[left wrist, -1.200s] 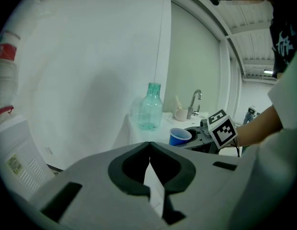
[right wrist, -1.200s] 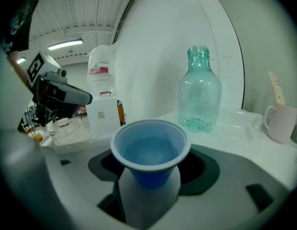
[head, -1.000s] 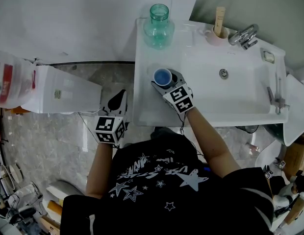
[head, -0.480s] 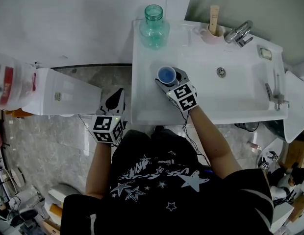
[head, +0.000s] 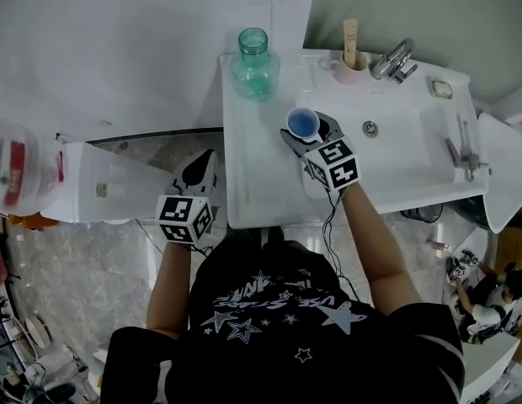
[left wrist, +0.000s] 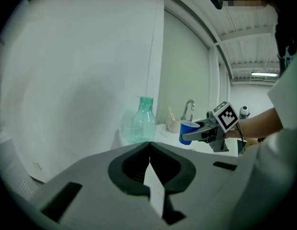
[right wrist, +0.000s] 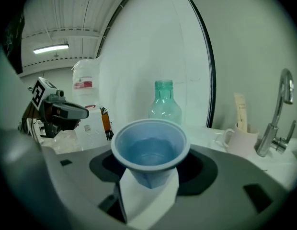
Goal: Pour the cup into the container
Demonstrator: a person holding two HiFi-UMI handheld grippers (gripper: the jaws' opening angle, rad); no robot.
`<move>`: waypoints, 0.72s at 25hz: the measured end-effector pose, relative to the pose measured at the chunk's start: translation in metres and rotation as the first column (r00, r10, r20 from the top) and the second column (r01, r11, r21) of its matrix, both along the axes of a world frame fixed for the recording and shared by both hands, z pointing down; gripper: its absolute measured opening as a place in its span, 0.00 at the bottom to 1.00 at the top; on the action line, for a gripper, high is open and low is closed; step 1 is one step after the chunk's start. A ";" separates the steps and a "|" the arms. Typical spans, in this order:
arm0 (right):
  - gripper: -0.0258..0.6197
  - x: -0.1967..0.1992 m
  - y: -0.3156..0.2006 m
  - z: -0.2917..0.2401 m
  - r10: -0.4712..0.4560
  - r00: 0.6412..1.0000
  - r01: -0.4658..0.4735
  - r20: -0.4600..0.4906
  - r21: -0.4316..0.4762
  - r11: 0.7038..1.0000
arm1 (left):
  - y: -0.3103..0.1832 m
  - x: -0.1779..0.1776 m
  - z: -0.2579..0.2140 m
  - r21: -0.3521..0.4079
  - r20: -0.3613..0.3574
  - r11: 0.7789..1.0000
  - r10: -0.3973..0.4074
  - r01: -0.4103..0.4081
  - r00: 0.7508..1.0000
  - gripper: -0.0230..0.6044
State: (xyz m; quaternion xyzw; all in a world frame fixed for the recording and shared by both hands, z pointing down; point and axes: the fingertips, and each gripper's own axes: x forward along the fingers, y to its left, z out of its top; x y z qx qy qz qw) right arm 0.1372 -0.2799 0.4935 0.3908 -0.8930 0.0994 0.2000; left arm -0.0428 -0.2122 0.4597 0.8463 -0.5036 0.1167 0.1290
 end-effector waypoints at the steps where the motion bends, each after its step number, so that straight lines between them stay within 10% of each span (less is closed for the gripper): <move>1: 0.49 0.002 -0.003 -0.007 0.007 1.000 -0.007 -0.001 0.001 1.000 | -0.005 0.001 -0.002 0.003 0.000 1.000 0.012 -0.012 1.000 0.05; 18: 0.49 -0.003 -0.077 -0.102 0.090 0.992 -0.088 -0.085 0.032 0.996 | -0.104 -0.015 -0.047 0.097 -0.019 0.985 0.146 -0.144 0.989 0.05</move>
